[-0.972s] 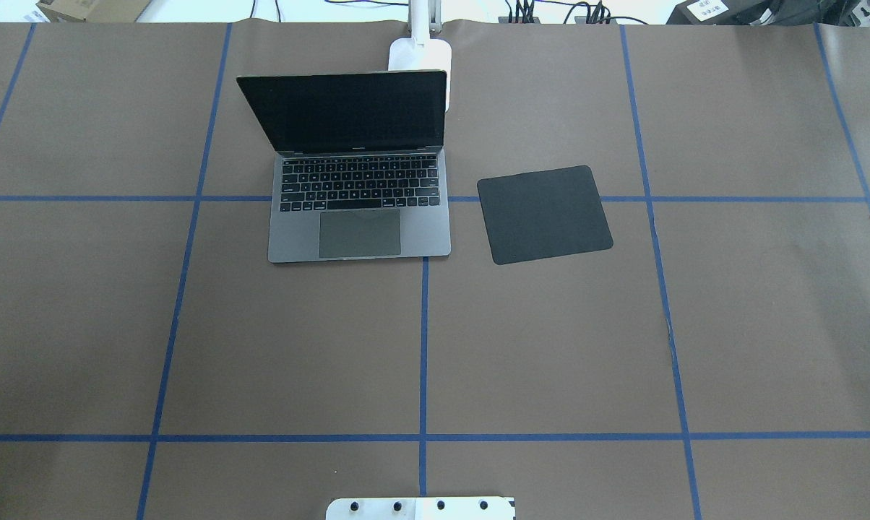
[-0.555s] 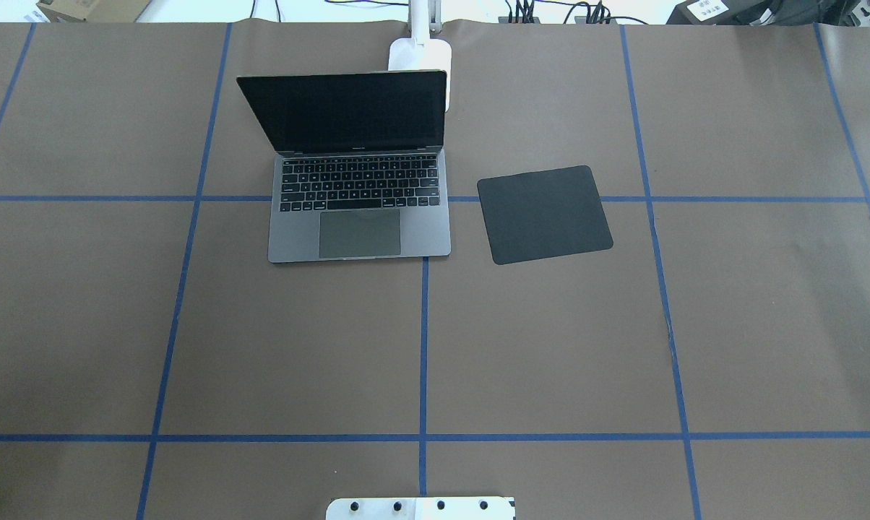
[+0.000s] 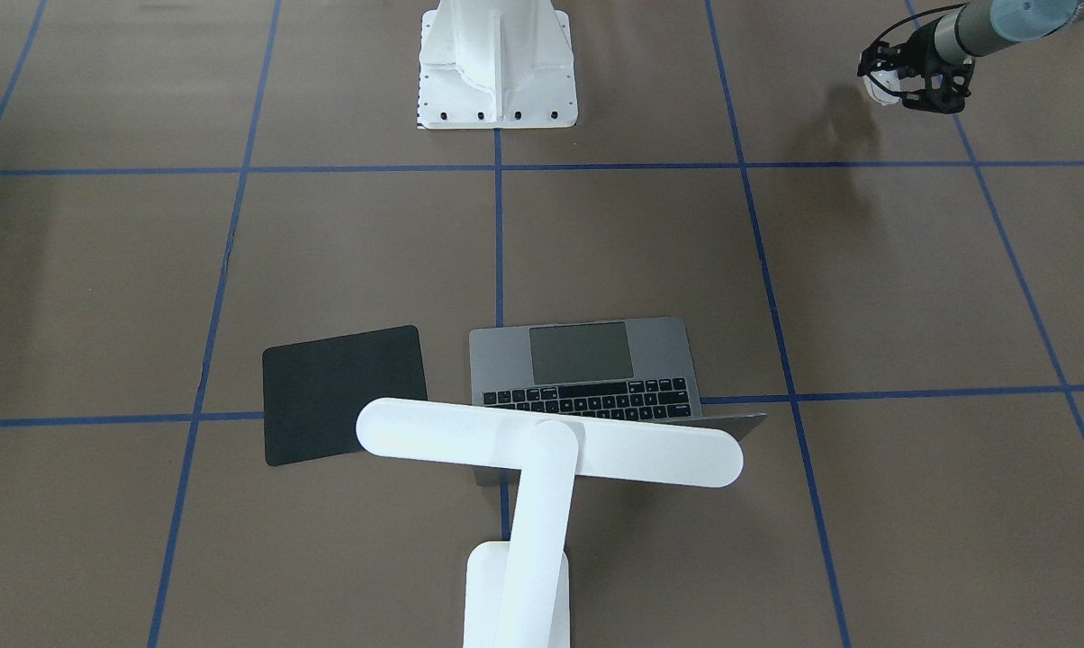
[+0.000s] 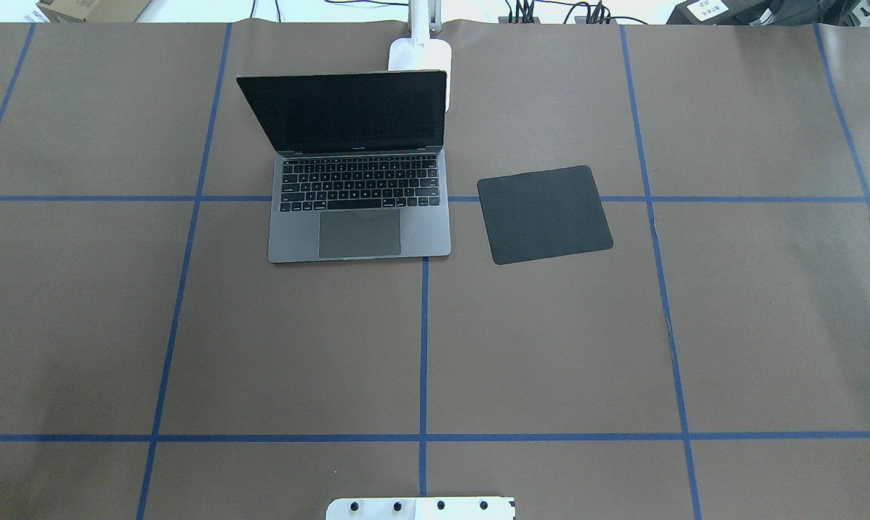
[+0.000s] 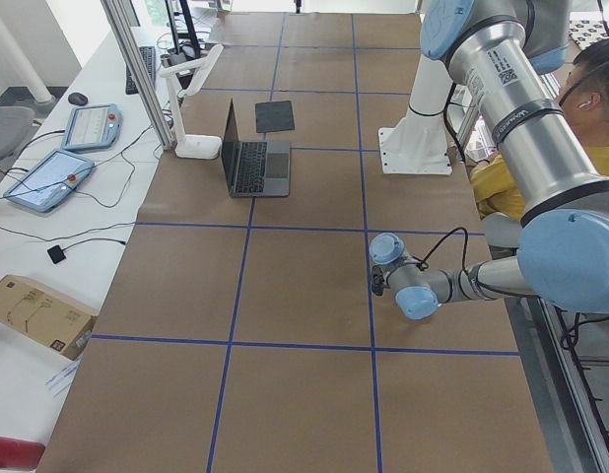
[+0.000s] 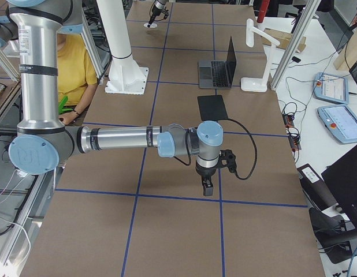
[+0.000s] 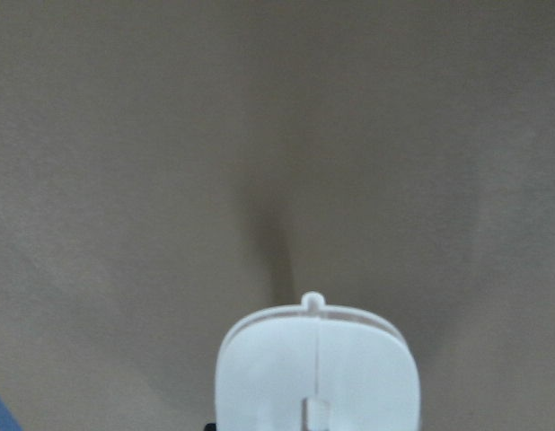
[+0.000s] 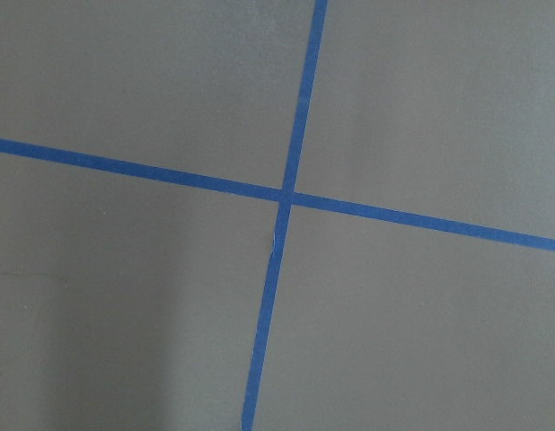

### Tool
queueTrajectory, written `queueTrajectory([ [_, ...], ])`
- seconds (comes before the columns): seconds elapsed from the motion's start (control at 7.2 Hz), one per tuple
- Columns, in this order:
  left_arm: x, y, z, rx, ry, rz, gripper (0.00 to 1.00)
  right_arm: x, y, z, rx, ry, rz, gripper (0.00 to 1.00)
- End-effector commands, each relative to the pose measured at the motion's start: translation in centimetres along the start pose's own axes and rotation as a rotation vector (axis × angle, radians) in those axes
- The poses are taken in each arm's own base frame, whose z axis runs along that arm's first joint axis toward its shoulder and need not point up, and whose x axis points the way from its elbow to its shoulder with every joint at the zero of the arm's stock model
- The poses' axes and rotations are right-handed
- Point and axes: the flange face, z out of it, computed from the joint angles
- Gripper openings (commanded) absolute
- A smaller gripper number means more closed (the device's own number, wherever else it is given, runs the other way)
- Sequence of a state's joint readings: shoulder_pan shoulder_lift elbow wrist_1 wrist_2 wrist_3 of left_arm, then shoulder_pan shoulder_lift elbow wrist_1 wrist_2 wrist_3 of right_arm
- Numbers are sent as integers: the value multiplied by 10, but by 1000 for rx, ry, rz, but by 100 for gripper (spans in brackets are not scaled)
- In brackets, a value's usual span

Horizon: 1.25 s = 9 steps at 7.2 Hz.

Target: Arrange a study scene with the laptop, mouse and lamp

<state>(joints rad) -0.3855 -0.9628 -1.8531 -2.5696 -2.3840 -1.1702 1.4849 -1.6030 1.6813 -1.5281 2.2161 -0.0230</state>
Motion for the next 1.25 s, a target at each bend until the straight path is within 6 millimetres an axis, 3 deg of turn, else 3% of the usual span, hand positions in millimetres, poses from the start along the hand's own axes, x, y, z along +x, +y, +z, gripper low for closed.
queueTrajectory([
  [0.0,43,-10,-7,13,61,-48,63,1,0,1,-2,1,3,100],
  [0.28,88,-24,-14,23,82,-35,63,0,0,1,-2,-1,9,100],
  [0.42,120,-31,-23,33,80,-41,63,1,1,1,-3,-2,12,100],
  [0.69,195,-68,-40,70,97,-58,63,1,1,1,-2,-2,15,100],
  [0.97,298,-114,-76,107,99,-97,63,1,0,1,-3,-2,18,100],
  [1.11,370,-136,-108,120,87,-133,63,0,-2,2,-4,-2,18,100],
])
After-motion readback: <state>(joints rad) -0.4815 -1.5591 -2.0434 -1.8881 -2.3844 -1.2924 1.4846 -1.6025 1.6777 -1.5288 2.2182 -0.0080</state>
